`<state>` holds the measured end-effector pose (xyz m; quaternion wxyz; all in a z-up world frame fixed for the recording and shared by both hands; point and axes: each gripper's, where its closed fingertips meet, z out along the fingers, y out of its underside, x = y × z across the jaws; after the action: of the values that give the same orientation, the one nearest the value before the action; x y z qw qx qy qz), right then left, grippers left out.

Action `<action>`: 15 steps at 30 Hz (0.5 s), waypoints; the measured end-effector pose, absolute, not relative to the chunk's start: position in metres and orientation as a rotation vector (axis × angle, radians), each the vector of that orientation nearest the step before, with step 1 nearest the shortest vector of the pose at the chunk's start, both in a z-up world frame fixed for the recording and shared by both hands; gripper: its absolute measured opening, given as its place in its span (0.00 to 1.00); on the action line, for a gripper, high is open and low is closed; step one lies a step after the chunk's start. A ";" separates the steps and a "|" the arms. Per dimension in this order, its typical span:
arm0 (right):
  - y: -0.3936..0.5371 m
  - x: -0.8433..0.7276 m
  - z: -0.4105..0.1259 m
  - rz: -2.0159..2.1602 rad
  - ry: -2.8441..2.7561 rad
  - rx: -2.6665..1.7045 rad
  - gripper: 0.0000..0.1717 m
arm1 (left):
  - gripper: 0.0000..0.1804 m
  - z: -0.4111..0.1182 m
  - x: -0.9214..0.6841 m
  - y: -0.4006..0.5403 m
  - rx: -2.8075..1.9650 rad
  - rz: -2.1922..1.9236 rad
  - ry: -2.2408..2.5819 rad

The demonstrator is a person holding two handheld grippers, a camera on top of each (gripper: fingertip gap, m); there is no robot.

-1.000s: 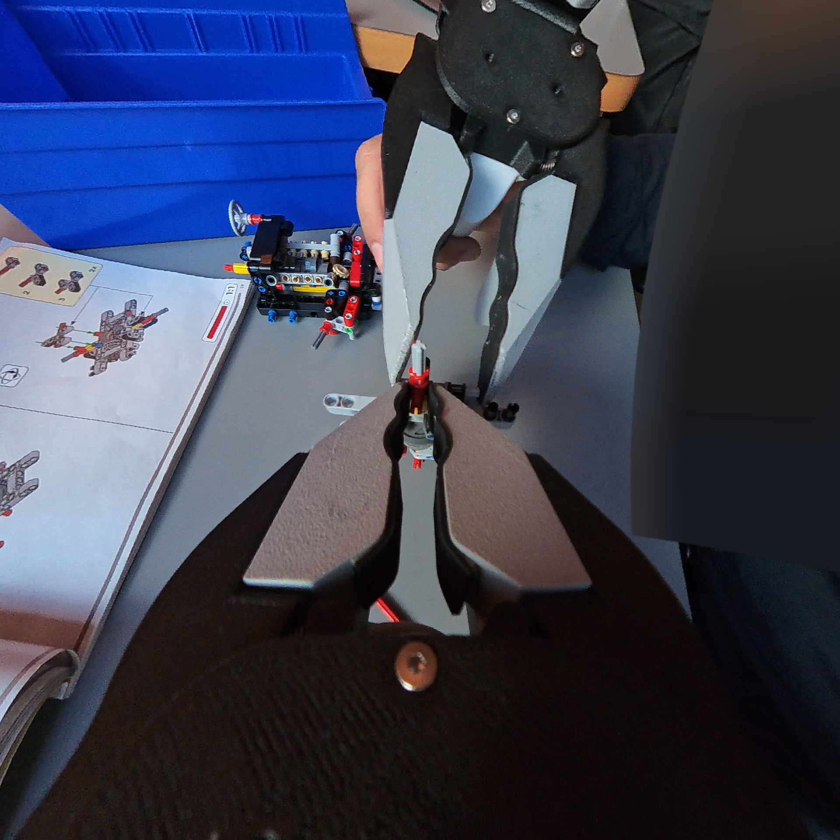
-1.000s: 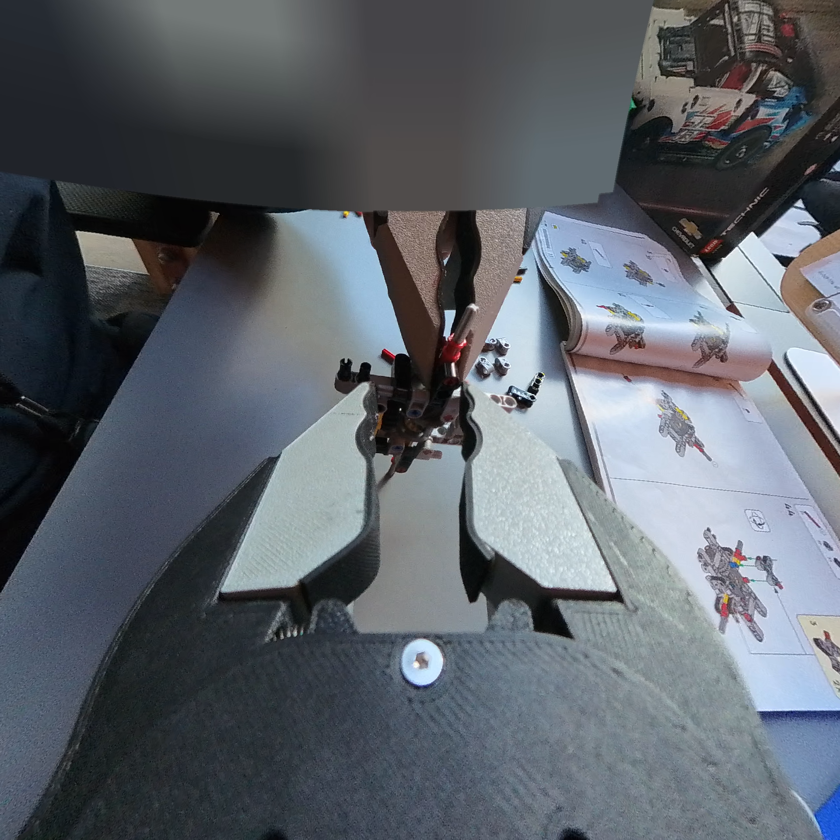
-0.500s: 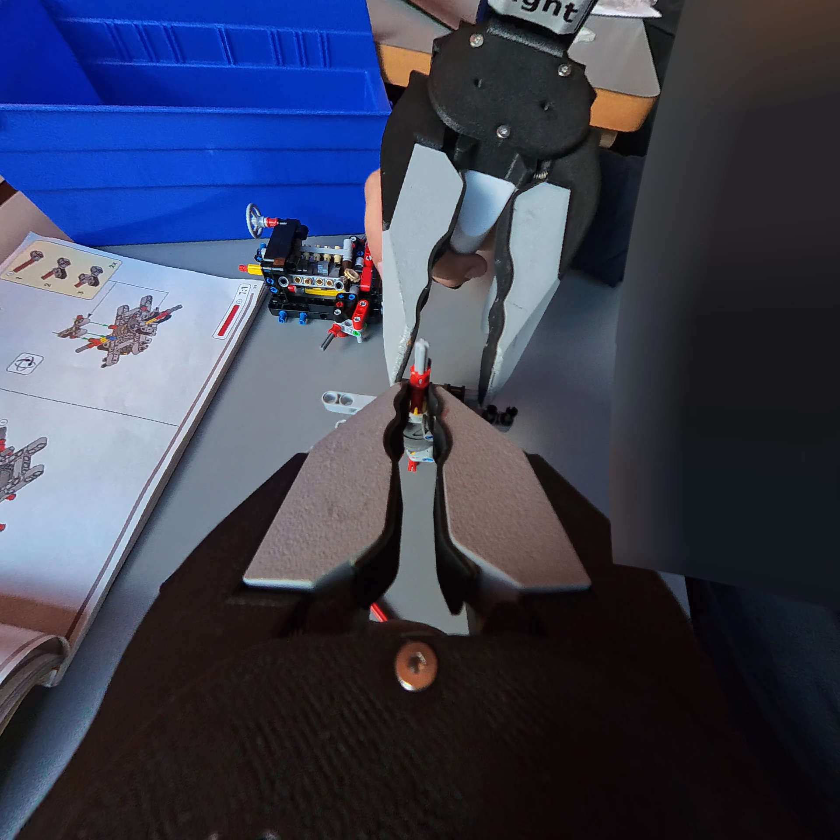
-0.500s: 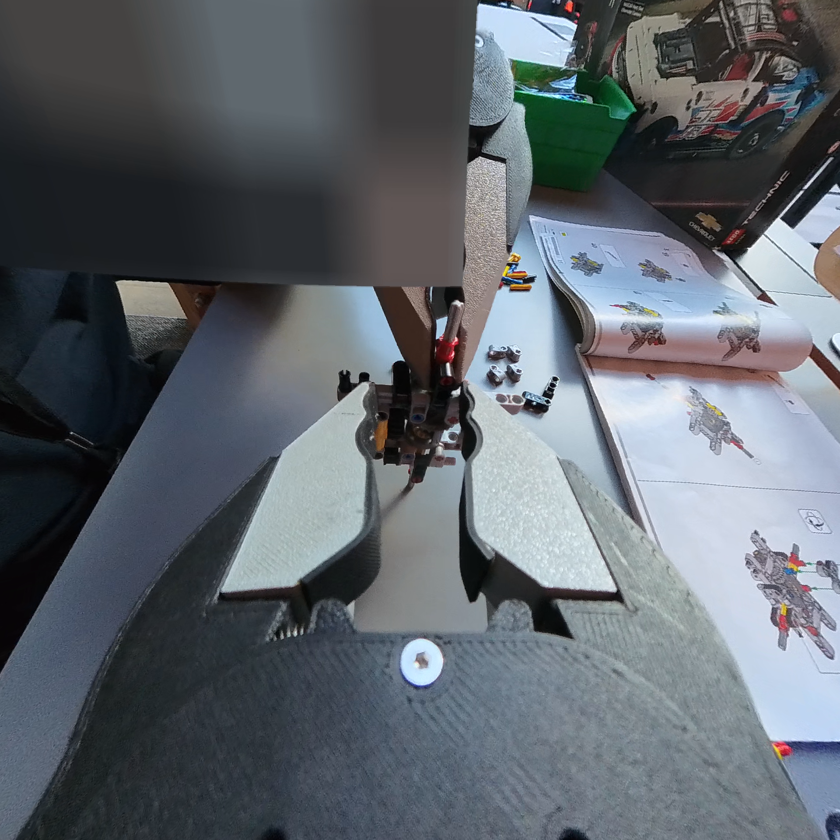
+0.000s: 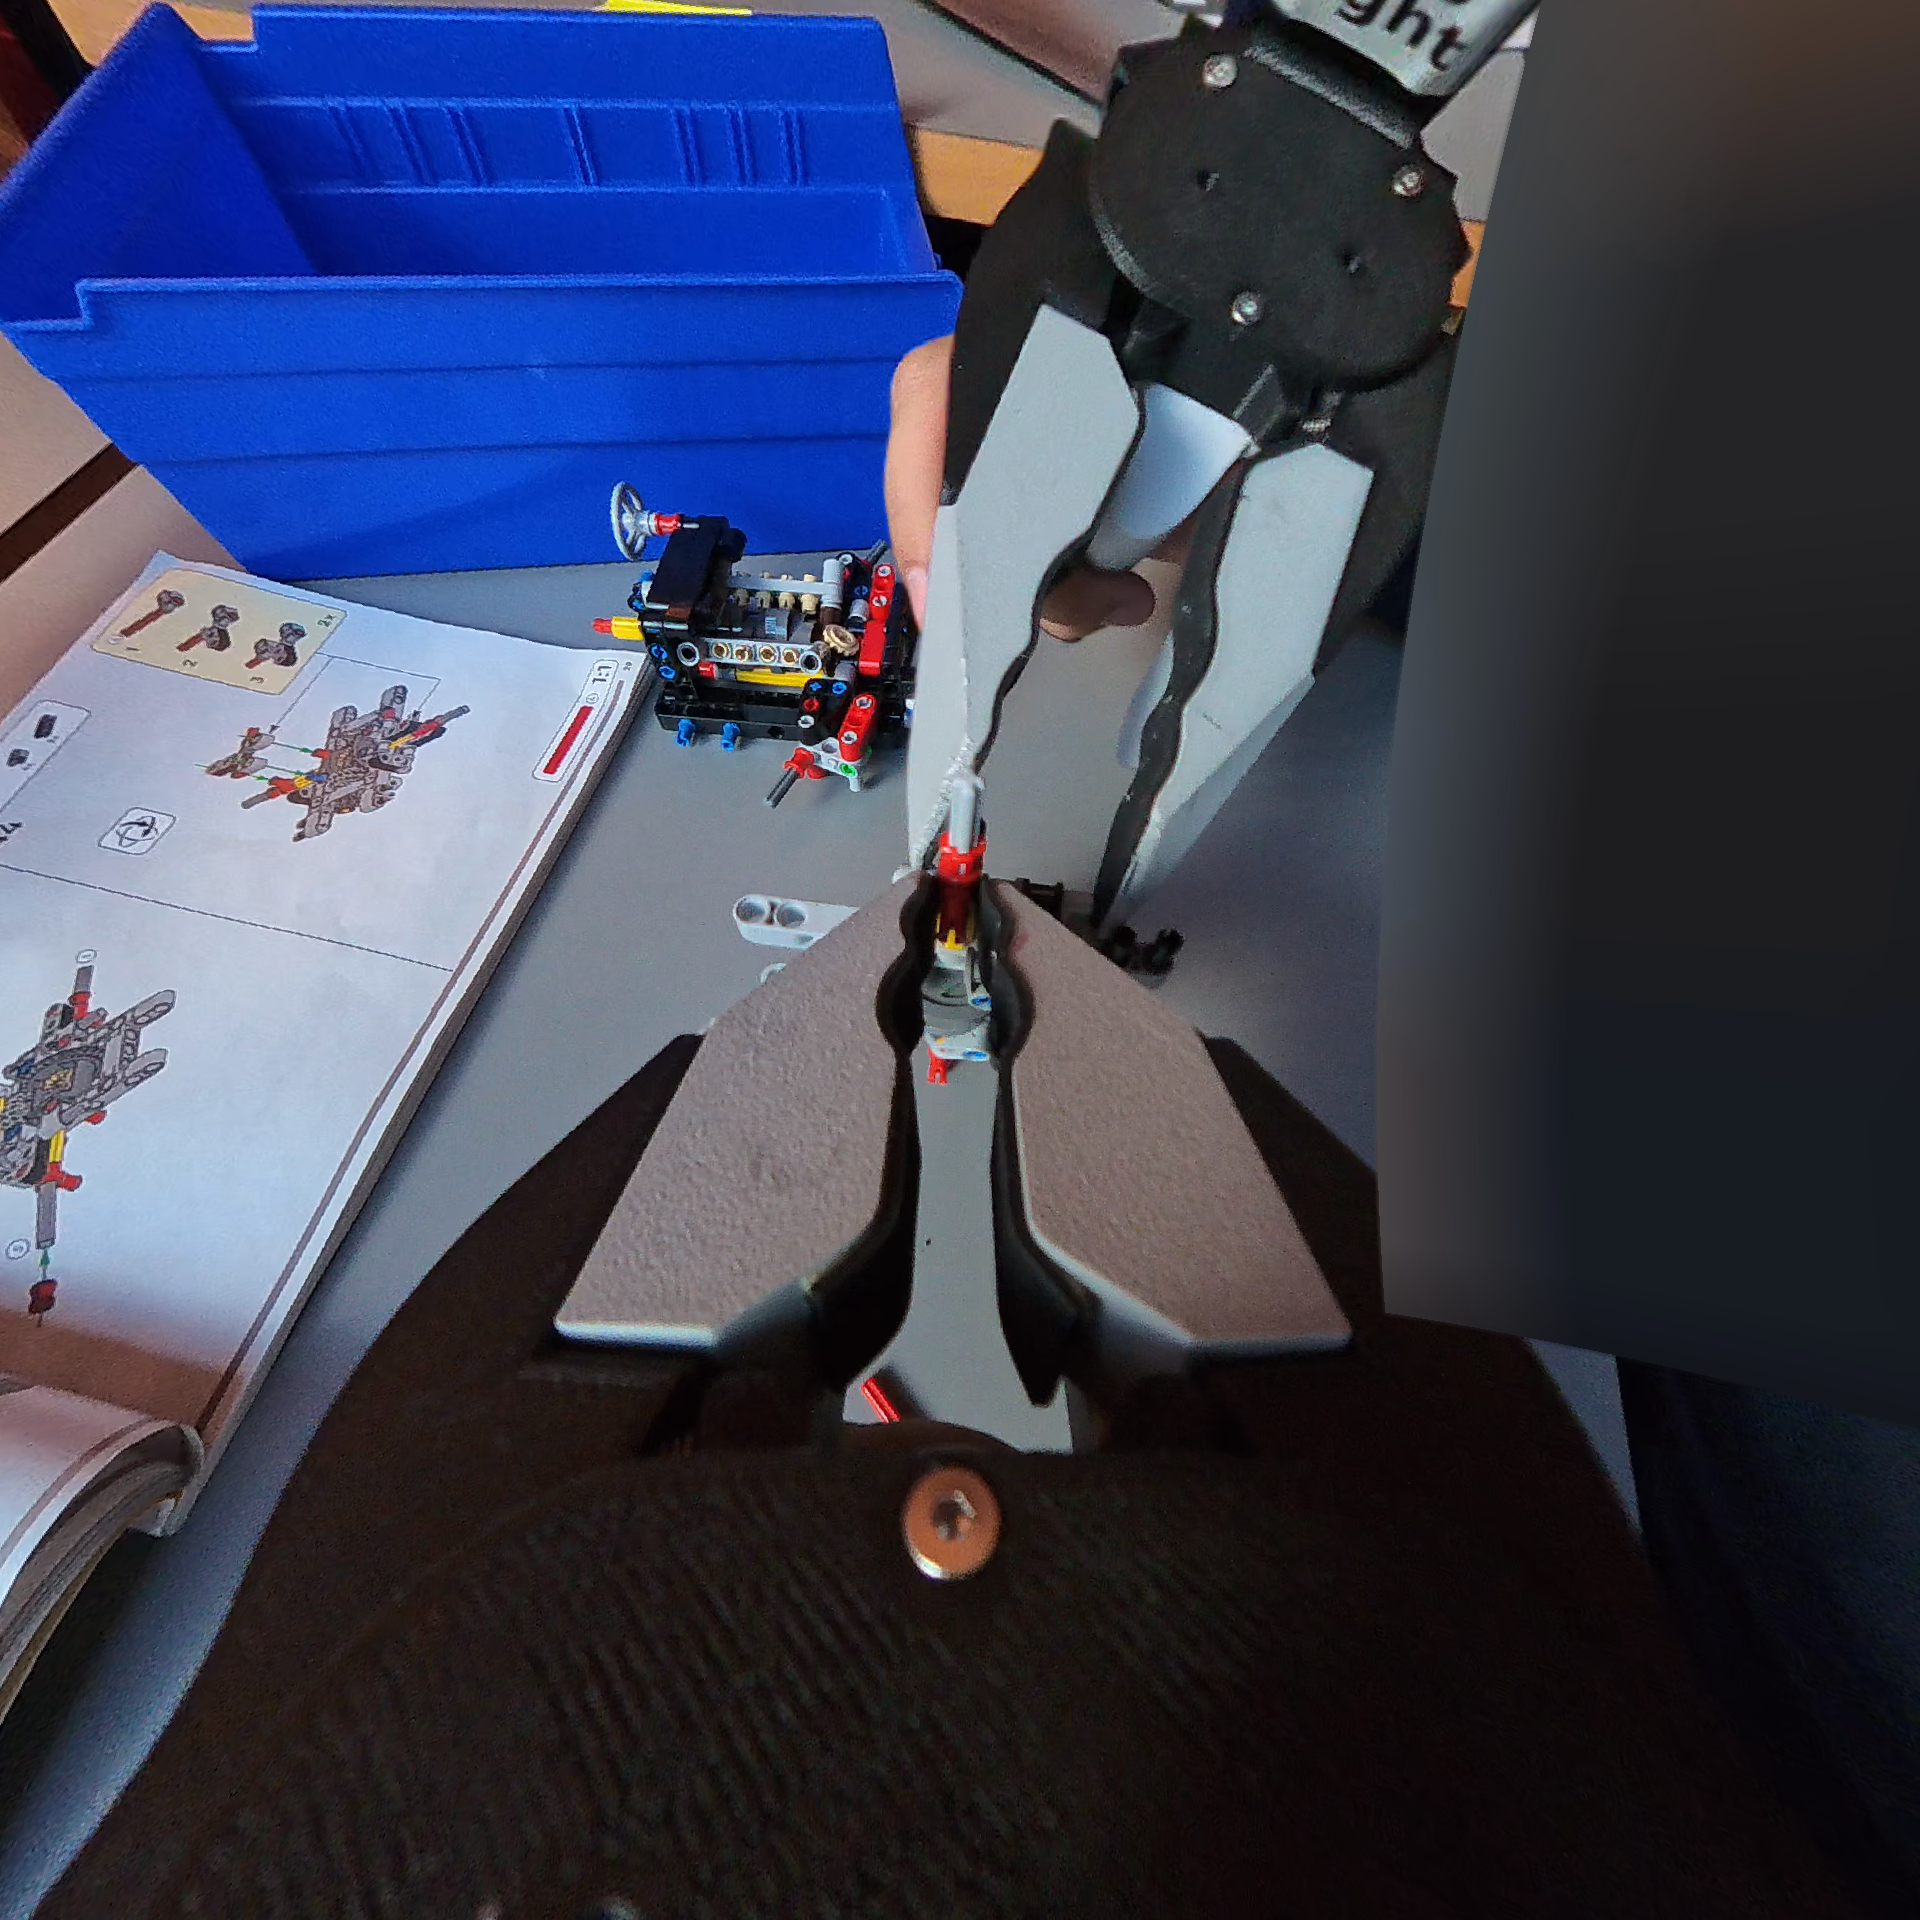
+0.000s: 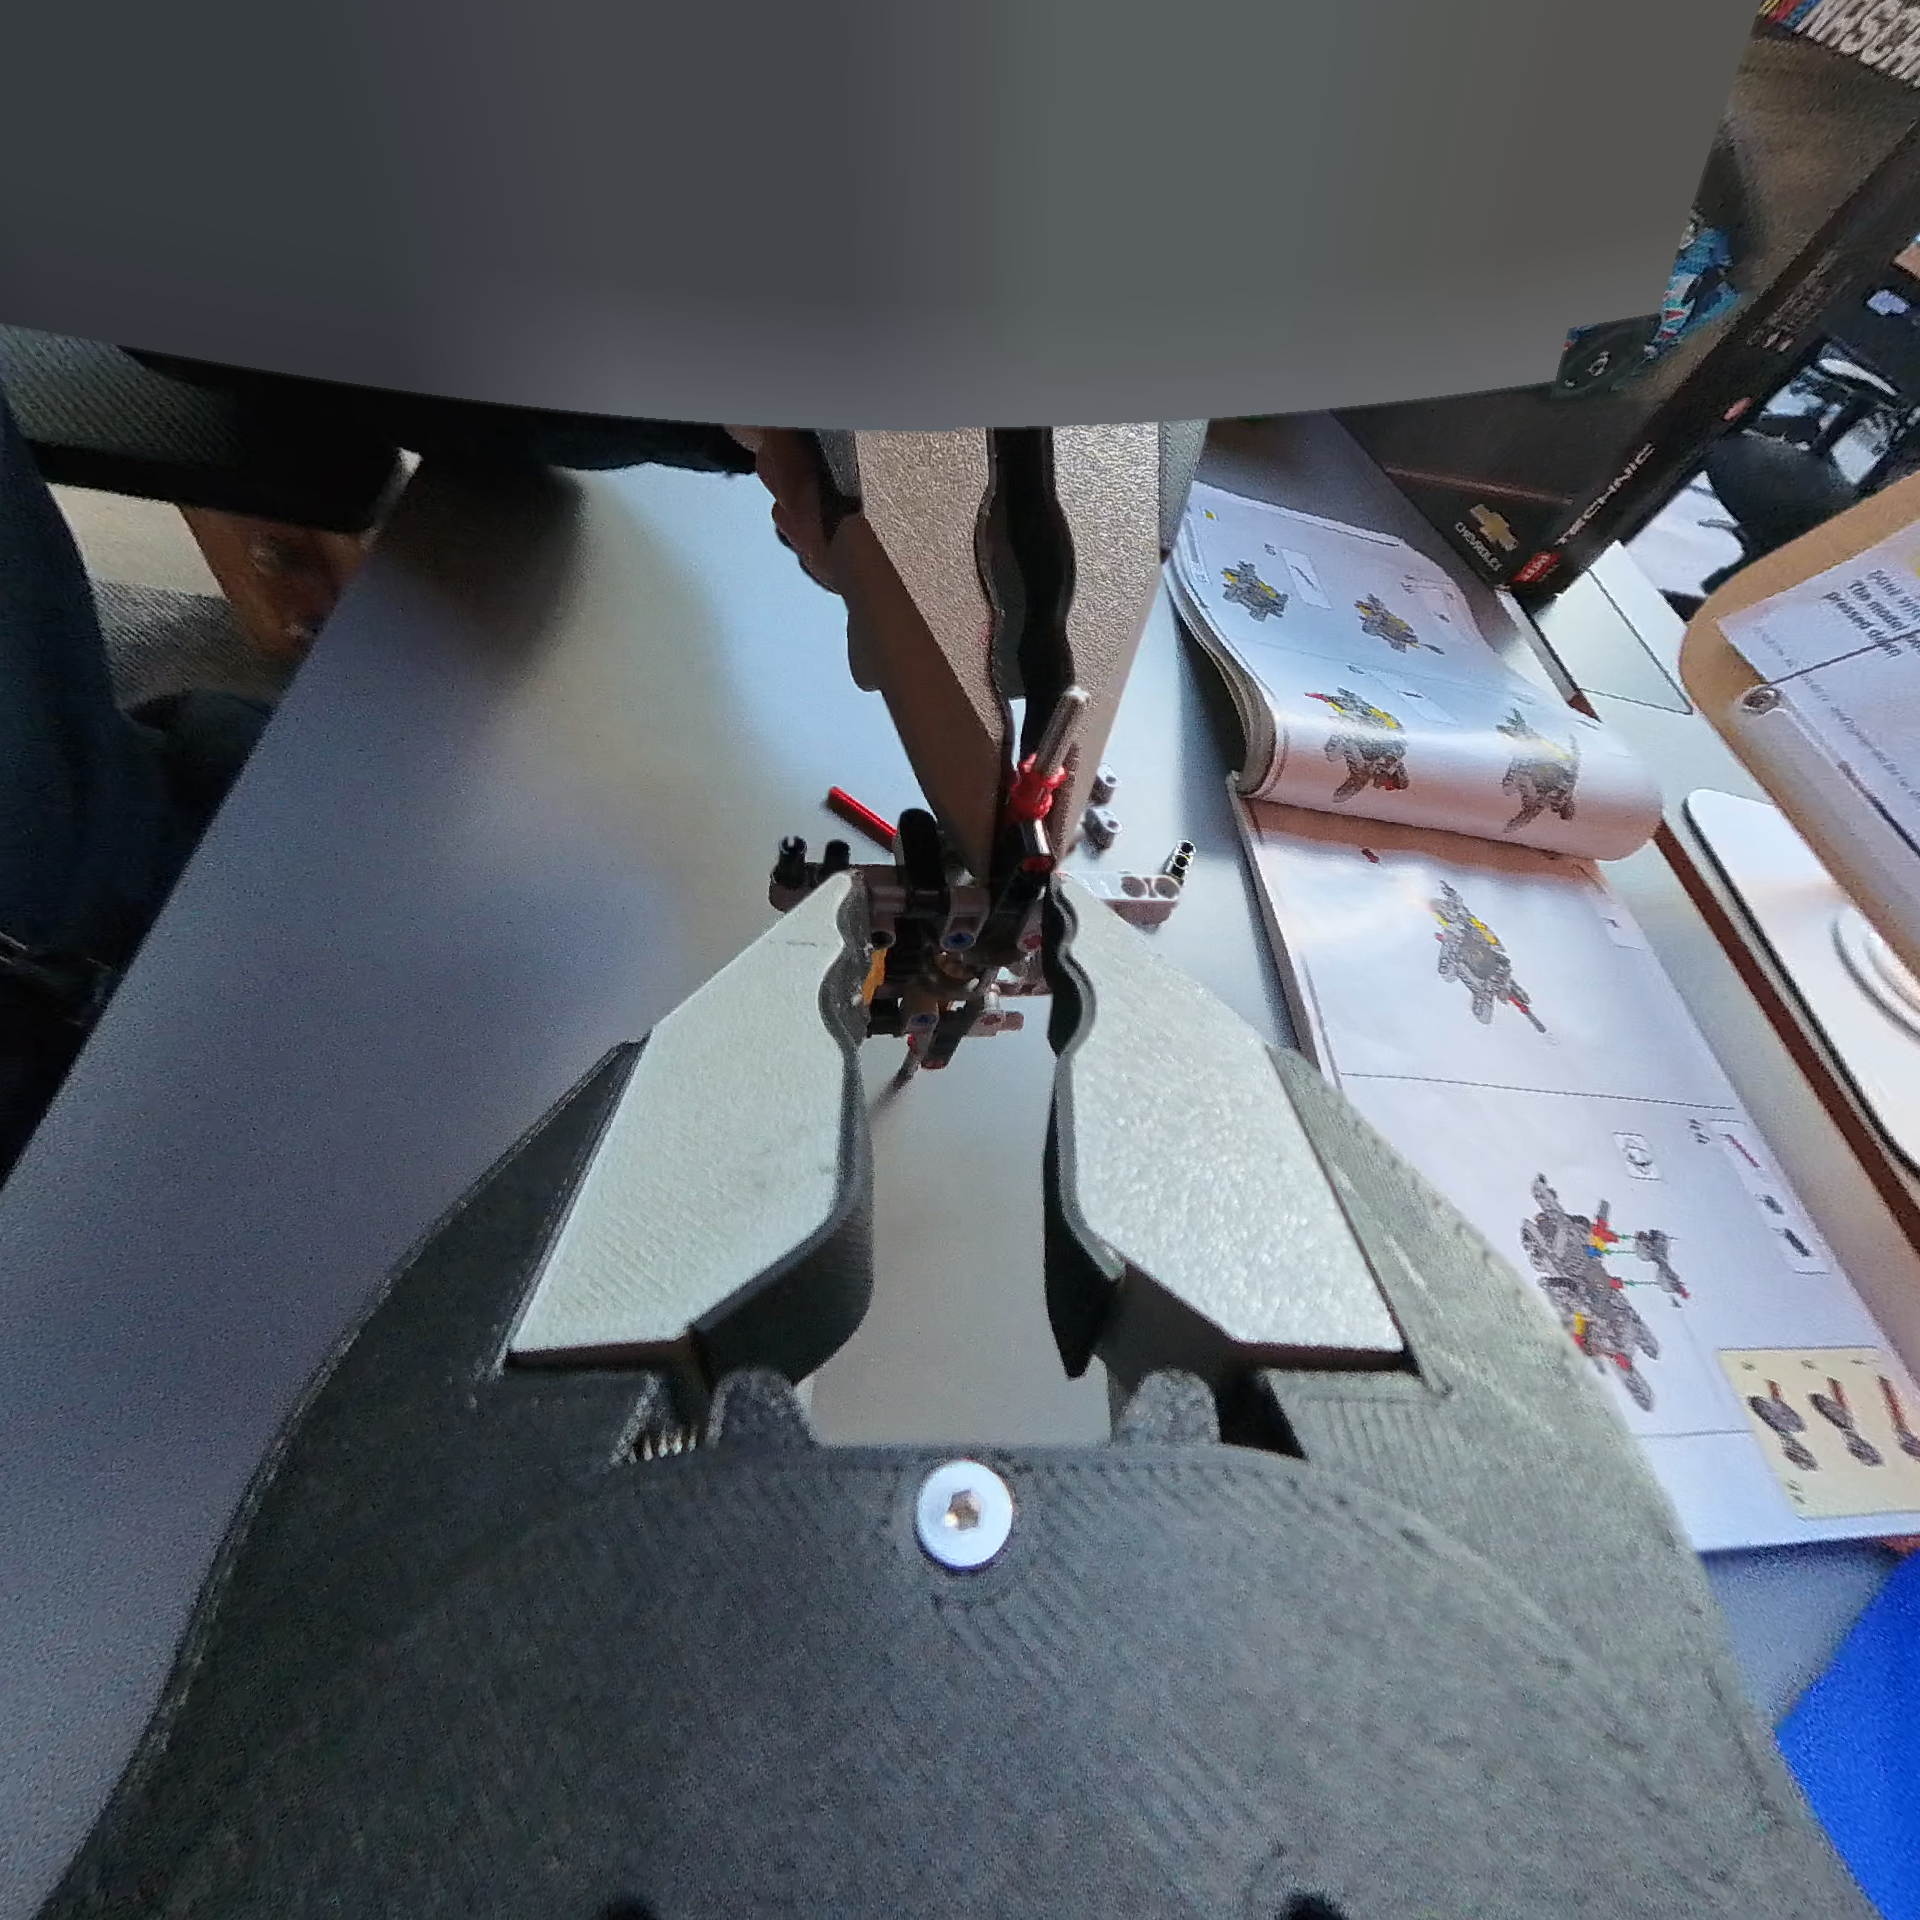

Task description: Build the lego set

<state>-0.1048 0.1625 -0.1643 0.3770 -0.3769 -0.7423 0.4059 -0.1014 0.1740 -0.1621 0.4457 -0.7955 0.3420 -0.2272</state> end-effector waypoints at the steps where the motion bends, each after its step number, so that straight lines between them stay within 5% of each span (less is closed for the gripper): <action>1: 0.163 -0.105 -0.165 1.014 -1.904 -0.956 0.17 | 0.03 -0.162 -0.101 0.174 -1.970 -0.562 0.846; 15: 0.164 -0.105 -0.166 1.029 -1.942 -0.943 0.17 | 0.03 -0.162 -0.101 0.176 -1.980 -0.628 0.790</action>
<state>-0.1052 0.1636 -0.1660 0.3660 -0.3670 -0.7556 0.4005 -0.1012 0.1756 -0.1617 0.4434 -0.7986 0.3185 -0.2534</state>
